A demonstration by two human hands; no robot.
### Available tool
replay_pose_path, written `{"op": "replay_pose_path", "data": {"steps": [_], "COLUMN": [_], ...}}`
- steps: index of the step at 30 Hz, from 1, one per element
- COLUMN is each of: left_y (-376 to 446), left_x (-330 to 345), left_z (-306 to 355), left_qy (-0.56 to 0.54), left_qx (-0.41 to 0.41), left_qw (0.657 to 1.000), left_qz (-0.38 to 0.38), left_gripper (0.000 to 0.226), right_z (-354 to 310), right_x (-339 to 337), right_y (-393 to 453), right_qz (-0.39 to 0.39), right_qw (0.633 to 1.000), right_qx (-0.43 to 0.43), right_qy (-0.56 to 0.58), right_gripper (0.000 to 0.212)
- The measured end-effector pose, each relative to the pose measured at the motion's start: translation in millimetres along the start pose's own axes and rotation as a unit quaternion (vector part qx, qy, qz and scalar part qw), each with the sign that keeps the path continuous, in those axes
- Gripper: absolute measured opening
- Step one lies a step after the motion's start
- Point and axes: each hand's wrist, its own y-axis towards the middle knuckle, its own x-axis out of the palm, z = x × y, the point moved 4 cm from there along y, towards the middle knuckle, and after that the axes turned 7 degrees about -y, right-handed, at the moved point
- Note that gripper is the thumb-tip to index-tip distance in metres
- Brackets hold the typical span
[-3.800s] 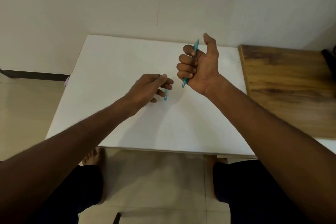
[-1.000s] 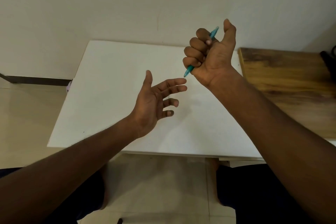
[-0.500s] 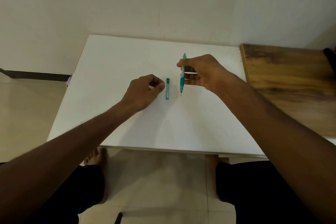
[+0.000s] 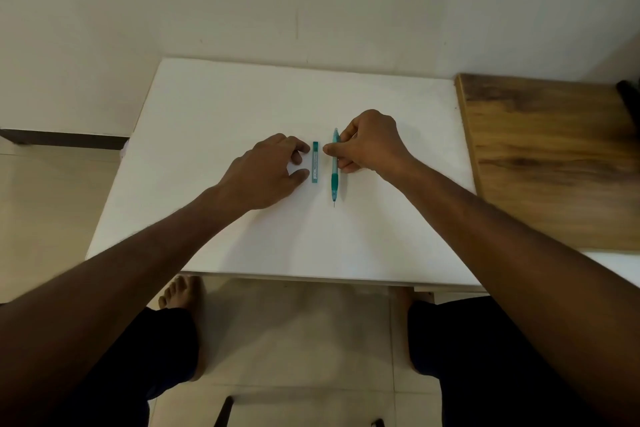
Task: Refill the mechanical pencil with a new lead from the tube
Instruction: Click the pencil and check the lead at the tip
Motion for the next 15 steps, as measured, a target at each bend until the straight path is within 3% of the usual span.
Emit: {"op": "replay_pose_path", "data": {"steps": [8, 15], "left_y": [-7.4, -10.1], "left_x": [-2.7, 1.8], "left_z": [0.8, 7.1], "left_qy": [0.109, 0.129], "left_qx": [0.048, 0.074], "left_qw": [0.992, 0.986], "left_qz": [0.047, 0.069], "left_gripper": [0.045, 0.047], "right_z": [0.1, 1.9], "right_x": [8.8, 12.8], "right_y": [1.1, 0.6], "right_qz": [0.003, 0.008], "right_qw": [0.999, 0.995], "right_qx": [0.007, 0.001], "right_qy": [-0.043, -0.097], "right_gripper": [0.035, 0.042]}}
